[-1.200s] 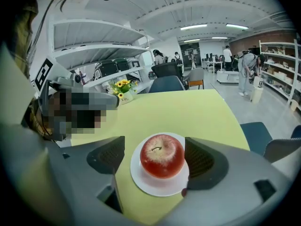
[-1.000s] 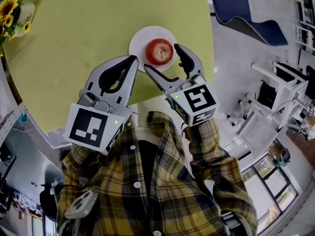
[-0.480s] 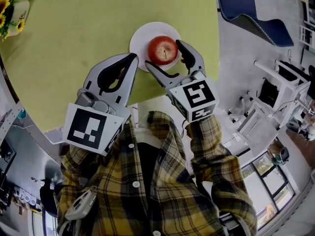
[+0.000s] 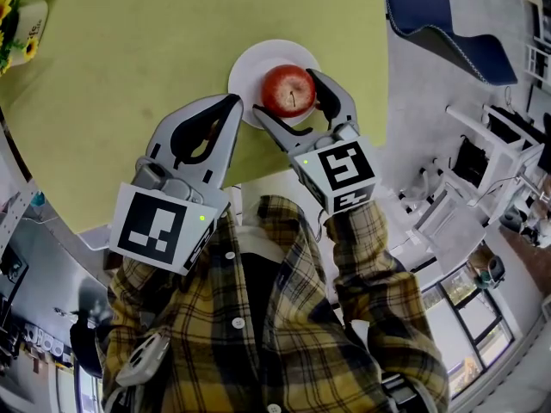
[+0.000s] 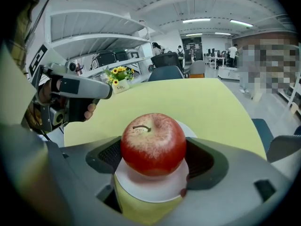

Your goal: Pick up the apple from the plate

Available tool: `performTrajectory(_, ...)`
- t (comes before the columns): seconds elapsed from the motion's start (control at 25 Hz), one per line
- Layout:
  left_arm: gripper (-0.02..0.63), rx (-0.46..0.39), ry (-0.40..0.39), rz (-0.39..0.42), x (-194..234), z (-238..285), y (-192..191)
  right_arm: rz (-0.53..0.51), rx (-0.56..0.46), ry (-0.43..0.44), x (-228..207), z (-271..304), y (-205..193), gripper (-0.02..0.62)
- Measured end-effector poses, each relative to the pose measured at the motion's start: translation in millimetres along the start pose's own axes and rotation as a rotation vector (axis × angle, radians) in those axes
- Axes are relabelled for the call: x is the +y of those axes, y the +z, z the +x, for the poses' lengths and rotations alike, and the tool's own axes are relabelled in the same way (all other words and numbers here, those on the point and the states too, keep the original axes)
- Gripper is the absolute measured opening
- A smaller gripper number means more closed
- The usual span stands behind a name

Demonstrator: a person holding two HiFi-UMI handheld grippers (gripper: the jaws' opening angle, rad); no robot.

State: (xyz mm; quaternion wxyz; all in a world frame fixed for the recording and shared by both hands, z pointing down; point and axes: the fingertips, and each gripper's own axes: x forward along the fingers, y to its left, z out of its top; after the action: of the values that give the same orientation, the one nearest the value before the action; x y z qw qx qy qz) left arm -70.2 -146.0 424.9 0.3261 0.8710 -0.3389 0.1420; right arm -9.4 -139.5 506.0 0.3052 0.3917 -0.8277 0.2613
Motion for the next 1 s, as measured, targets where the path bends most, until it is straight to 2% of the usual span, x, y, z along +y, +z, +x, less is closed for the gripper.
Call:
performTrajectory(0.28, 0.006, -0.001, 0.002, -0.006, 2.5, 0.2, -0.3, -0.024, 0.004, 0.008, 0.7, 0.0, -0.6, 0.391)
performTrajectory(0.52, 0.006, 0.001, -0.007, -0.013, 4.2, 1.8, -1.7, -0.033, 0.006, -0.033, 2.6, 5.0, 1.5, 0.393)
performTrajectory(1.0, 0.006, 0.0, -0.013, -0.007, -4.3, 1.2, 2.3, -0.008, 0.031, -0.014, -0.1, 1.6, 0.1, 0.391)
